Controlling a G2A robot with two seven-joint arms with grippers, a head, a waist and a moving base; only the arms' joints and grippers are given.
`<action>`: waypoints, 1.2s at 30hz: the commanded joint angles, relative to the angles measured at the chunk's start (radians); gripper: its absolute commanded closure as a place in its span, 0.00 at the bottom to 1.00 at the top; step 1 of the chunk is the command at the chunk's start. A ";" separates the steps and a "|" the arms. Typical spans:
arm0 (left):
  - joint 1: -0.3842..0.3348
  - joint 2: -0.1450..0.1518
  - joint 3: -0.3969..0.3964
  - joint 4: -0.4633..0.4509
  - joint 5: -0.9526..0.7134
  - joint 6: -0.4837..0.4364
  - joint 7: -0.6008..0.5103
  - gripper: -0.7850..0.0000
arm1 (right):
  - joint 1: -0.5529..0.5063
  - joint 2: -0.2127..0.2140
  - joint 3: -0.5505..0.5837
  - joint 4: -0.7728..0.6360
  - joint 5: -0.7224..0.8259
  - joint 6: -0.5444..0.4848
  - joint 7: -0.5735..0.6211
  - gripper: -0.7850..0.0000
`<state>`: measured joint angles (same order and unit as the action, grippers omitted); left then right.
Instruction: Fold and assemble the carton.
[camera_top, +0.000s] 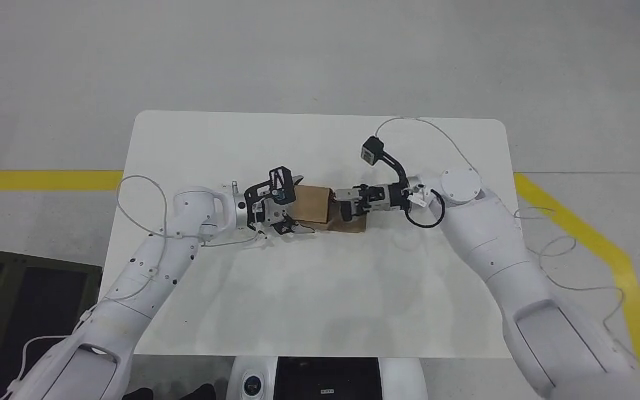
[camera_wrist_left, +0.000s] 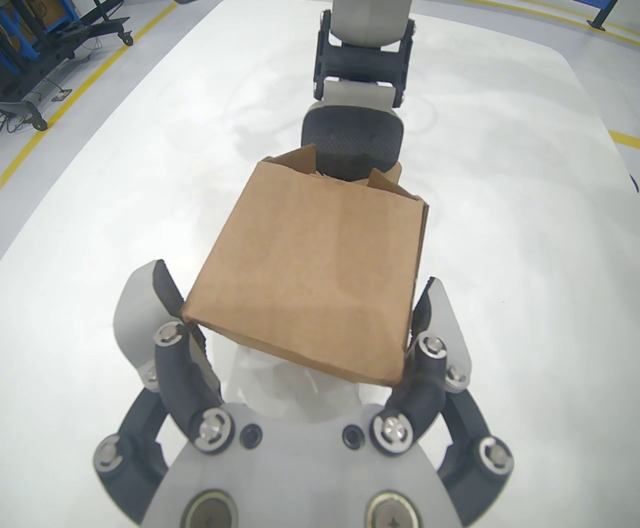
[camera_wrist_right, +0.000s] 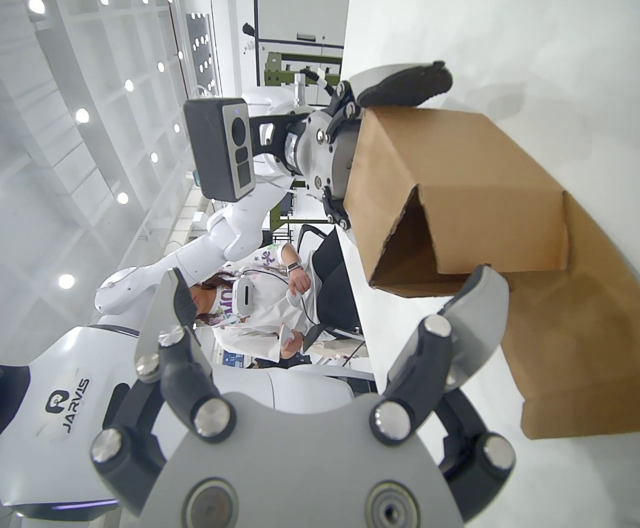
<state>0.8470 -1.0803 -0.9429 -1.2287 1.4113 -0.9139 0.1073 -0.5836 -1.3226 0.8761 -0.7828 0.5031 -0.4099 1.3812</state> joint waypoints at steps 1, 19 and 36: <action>0.002 0.000 0.000 -0.003 -0.001 0.001 -0.003 0.00 | -0.004 -0.004 -0.005 0.000 0.007 -0.001 -0.004 0.00; 0.021 0.004 -0.019 -0.030 -0.008 -0.007 -0.026 0.00 | -0.045 -0.054 -0.045 0.018 0.081 -0.008 -0.132 0.00; 0.052 0.013 -0.044 -0.054 -0.010 -0.010 -0.041 0.00 | -0.013 -0.092 -0.057 0.099 0.116 -0.055 -0.093 0.00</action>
<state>0.8987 -1.0662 -0.9892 -1.2823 1.4022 -0.9263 0.0688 -0.5979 -1.4153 0.8148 -0.6842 0.6171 -0.4658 1.2823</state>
